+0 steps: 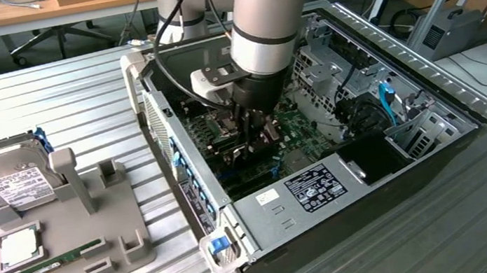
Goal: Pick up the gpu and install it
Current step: 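Insert the gpu into the slot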
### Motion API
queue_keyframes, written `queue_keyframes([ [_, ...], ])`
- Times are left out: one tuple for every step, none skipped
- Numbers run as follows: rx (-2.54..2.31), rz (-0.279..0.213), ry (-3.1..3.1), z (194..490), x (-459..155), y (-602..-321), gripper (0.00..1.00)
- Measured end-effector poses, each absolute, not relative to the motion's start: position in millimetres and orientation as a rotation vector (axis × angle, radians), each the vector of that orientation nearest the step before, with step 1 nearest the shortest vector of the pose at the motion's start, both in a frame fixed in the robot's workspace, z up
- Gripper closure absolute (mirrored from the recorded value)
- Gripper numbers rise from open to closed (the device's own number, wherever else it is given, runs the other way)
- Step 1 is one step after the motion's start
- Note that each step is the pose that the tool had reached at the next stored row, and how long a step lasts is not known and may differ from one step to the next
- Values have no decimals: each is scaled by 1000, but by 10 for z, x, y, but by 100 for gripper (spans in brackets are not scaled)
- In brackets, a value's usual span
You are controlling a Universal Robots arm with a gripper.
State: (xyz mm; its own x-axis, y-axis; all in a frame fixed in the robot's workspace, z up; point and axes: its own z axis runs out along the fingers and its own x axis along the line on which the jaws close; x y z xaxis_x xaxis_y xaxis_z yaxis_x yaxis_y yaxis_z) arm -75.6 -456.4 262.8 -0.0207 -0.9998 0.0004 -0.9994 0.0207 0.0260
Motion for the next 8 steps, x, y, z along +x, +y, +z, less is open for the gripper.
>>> queue_keyframes([
  [2185, -29, -2231, 2629, -751, -4564, 66],
  [2185, -29, -2231, 2629, -744, -4563, 66],
  [2185, -29, -2231, 2629, -740, -4564, 66],
  [2185, -29, -2231, 2629, -735, -4564, 66],
  [2185, -29, -2231, 2629, -730, -4563, 66],
  [2185, -29, -2231, 2629, -727, -4563, 66],
  [2185, -29, -2231, 2629, -727, -4563, 66],
  [2185, -29, -2231, 2629, -727, -4563, 66],
])
